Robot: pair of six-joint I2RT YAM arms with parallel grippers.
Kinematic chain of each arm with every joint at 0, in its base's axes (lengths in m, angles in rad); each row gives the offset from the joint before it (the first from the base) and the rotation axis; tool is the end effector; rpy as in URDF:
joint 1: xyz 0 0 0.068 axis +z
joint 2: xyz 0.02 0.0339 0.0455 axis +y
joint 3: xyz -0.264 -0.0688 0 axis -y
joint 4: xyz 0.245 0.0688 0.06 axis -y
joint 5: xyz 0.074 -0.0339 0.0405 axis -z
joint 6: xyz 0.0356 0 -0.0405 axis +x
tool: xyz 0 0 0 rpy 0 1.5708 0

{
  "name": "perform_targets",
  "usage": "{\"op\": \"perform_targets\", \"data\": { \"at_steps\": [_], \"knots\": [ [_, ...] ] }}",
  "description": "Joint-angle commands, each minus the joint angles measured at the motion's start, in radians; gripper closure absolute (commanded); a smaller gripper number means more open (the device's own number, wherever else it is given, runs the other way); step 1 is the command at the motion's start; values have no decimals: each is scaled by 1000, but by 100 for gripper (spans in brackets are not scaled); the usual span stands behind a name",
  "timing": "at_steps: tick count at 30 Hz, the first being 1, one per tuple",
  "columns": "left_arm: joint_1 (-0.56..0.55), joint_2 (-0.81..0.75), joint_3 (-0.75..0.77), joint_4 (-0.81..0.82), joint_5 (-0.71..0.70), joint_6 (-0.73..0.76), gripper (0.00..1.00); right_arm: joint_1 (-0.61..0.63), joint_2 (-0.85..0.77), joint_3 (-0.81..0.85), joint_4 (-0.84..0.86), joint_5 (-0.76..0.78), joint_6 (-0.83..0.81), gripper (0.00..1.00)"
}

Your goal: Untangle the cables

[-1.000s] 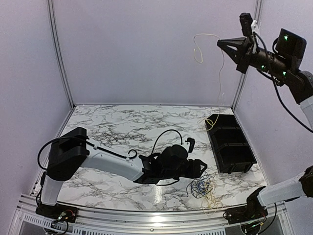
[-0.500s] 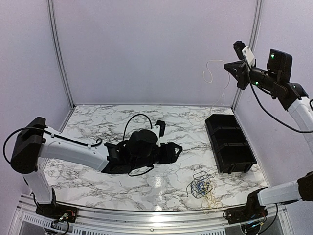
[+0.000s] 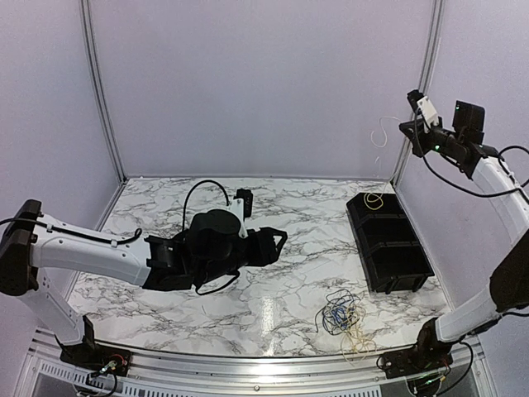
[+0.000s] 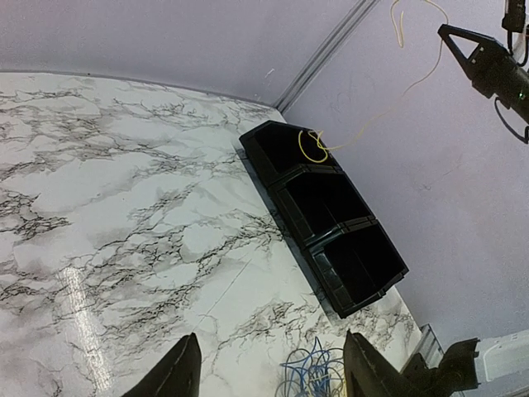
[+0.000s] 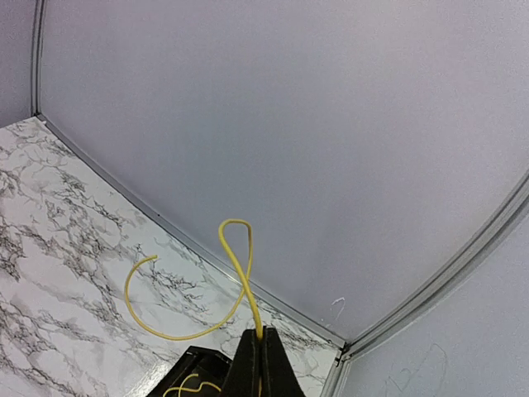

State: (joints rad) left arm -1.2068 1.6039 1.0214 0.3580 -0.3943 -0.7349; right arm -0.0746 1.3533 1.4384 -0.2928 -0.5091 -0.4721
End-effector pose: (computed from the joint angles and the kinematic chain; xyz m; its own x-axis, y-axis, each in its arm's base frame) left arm 0.1447 -0.3414 0.2689 -0.5479 -0.3007 -0.7806 0.4880 0.6430 -0.5902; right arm 0.3053 -0.0054 0.4302 0.0035 -0.3985 -0.9172 -0.4591 0.8142 -0.3555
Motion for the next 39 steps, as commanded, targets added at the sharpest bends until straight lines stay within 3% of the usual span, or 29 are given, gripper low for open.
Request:
{"op": "perform_targets", "data": {
  "at_steps": [1,17,28,39],
  "knots": [
    [6,6,19,-51,-5,32,38,-58,52,4,77,-18,12,100],
    [6,-11,-18,-93,-30,-22,39,-77,124,-100,67,4,-83,100],
    [6,-44,-66,-102,-60,-67,39,-80,252,-118,-57,-1,-87,100],
    [4,-85,-131,-105,-98,-125,39,-80,378,-74,-230,169,-204,100]
  ]
}}
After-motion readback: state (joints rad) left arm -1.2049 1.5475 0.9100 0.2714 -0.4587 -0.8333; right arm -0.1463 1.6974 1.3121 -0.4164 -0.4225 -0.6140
